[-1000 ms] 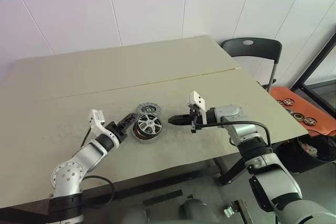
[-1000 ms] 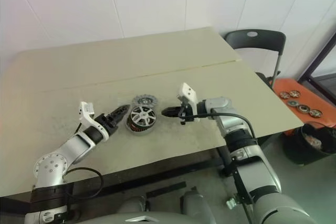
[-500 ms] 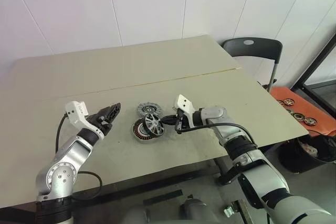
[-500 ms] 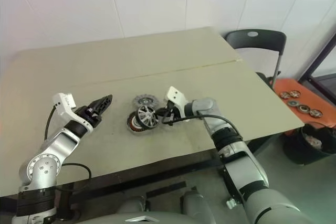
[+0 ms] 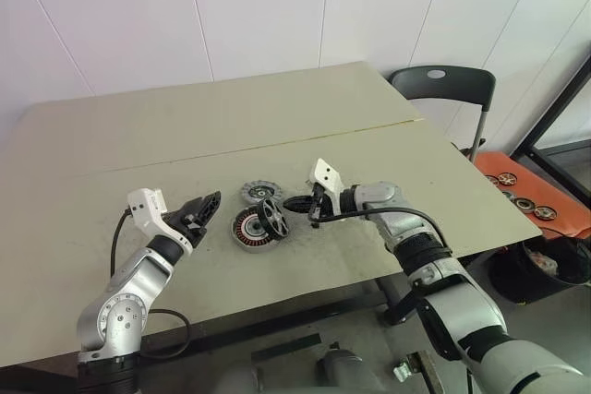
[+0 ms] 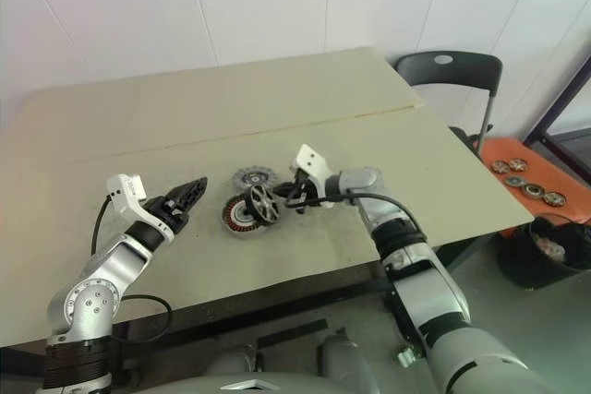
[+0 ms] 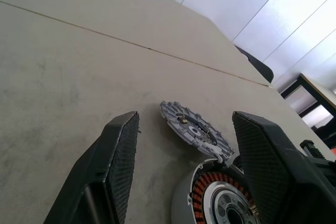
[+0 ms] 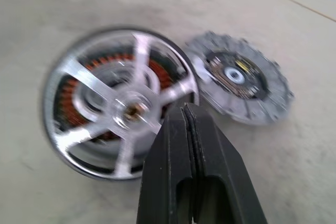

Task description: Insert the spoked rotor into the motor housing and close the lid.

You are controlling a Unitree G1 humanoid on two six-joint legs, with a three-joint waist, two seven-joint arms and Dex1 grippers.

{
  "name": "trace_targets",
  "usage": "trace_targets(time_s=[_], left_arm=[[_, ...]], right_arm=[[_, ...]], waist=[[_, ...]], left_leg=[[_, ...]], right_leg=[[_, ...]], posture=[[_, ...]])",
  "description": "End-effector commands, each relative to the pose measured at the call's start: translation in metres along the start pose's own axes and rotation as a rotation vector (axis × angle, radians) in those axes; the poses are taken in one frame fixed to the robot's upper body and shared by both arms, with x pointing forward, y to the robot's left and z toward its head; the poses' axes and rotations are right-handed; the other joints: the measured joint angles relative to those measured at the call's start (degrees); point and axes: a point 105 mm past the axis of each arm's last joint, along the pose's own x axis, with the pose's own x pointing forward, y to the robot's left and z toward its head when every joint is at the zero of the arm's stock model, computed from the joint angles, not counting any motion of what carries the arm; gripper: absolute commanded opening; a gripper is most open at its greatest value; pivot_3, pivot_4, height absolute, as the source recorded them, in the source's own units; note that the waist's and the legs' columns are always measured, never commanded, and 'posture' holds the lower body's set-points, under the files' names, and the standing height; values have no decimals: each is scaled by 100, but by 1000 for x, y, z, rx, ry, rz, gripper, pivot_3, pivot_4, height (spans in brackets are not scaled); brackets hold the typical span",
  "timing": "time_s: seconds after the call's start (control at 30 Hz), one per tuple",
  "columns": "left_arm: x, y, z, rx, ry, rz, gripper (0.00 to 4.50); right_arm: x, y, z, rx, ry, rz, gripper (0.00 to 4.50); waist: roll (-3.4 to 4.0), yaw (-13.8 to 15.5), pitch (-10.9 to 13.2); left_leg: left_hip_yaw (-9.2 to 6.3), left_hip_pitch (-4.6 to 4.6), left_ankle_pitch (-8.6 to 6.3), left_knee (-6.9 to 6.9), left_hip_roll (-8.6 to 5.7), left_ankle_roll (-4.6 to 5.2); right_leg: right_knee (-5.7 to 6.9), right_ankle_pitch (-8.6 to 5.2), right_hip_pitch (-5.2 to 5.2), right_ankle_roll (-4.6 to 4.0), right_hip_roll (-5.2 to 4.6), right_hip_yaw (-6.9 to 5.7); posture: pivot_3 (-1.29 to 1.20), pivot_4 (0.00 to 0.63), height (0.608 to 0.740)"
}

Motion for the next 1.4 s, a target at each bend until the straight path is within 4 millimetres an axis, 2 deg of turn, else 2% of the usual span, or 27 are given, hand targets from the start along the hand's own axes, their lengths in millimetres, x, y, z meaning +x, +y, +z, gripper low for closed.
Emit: trace_targets(time_s=[0.03, 0.17, 0.27, 0.47, 0.93, 0.97, 1.03, 1.2, 1.4], left_arm=[[1, -6, 9, 30, -34, -24, 3035], [1, -6, 6, 45, -22, -23, 3035], [1, -6, 5, 47, -20, -23, 3068], [1, -6, 0, 46, -11, -22, 3068], [4, -9, -12, 47, 11, -22, 3068], [3, -9, -12, 48, 10, -22, 3068], [3, -9, -12, 49, 10, -18, 3068], [2, -5, -13, 53, 13, -5, 3068], [0, -3, -12, 69, 8, -3, 3068]], right_arm=[[-2, 2, 17, -17, -55, 20, 0], [-3, 7, 17, -4, -51, 57, 0], [-3, 12, 15, 8, -49, 81, 562], [0, 12, 16, 98, -48, 76, 2519], [25, 23, 11, 185, -33, 79, 2519], [26, 25, 10, 188, -33, 84, 2127], [27, 26, 10, 186, -31, 88, 1754], [25, 25, 11, 168, -33, 93, 1730], [21, 23, 29, 73, -64, 93, 1730]], waist=[[0, 0, 0], [0, 1, 0], [0, 1, 0], [0, 2, 0], [0, -8, 0], [0, -10, 0], [-1, -29, -1], [-1, -24, -1], [-1, -17, -1]], left_leg=[[0, 0, 0, 1, 0, 0], [0, 1, 0, 4, 0, 0], [0, 1, 0, 6, 0, 0], [0, 2, 0, 10, 0, 0], [0, 1, 0, 55, 0, 0], [0, 1, 0, 56, 0, 0], [1, 2, 0, 58, 0, 1], [-1, 8, 0, 57, 2, 1], [0, -3, 0, 58, 1, 1]], right_leg=[[1, 0, 0, 0, 0, 0], [6, 0, 0, 0, 0, 0], [8, 0, 0, 0, 0, -1], [16, 0, -1, 0, 0, -1], [52, -9, 0, -13, 4, -1], [52, -9, 1, -13, 4, -1], [53, -8, 2, -11, 4, 0], [64, -13, 1, -5, 8, -1], [60, -18, -4, 8, 6, 0]], posture=[[0, 0, 740], [0, 0, 740], [0, 0, 740], [0, 0, 740], [0, 0, 740], [0, 0, 740], [0, 0, 740], [0, 0, 740], [0, 0, 740]])
